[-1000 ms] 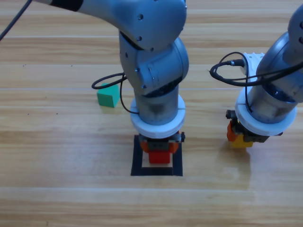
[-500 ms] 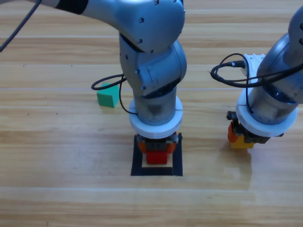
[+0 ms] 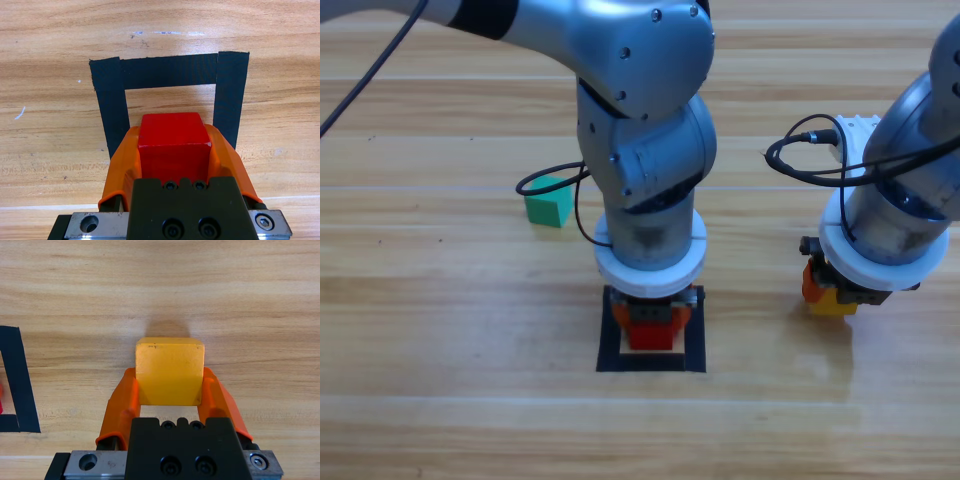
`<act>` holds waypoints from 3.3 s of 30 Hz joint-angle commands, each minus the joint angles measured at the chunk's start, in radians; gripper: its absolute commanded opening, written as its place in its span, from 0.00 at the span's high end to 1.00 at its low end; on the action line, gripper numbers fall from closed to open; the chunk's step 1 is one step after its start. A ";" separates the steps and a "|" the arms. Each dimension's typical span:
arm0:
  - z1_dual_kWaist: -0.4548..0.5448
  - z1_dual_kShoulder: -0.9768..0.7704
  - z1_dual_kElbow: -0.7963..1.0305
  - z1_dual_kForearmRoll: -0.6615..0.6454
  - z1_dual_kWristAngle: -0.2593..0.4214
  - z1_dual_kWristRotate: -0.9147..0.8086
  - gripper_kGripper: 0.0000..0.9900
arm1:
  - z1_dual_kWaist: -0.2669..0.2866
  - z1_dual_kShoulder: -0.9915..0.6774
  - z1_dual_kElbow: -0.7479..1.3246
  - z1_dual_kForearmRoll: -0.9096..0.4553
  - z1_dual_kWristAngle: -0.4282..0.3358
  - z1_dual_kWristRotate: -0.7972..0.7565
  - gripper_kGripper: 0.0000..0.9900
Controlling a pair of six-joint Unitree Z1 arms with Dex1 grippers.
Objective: Stack the blocks in the rectangular block: red at the bottom, yellow in the middle, green on top
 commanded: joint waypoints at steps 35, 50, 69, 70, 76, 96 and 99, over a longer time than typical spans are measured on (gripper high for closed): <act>0.350 -0.915 0.302 0.148 0.059 0.414 0.00 | 0.110 -0.034 -0.241 0.249 0.024 0.130 0.88; 0.347 -1.217 0.521 0.098 -0.008 0.578 0.00 | 0.205 0.130 -0.449 0.264 0.047 0.090 0.88; 0.347 -1.191 0.575 0.044 -0.038 0.552 0.00 | 0.269 0.207 -0.494 0.264 0.056 0.077 0.88; 0.347 -1.187 0.575 0.044 -0.039 0.551 0.00 | 0.269 0.207 -0.494 0.264 0.056 0.077 0.88; 0.347 -1.179 0.588 0.029 -0.042 0.541 0.00 | 0.272 0.221 -0.501 0.264 0.055 0.077 0.88; 0.347 -1.170 0.618 -0.004 -0.045 0.538 0.00 | 0.272 0.253 -0.508 0.264 0.050 0.077 0.88; 0.347 -1.167 0.625 -0.013 -0.047 0.538 0.01 | 0.272 0.259 -0.509 0.264 0.050 0.078 0.88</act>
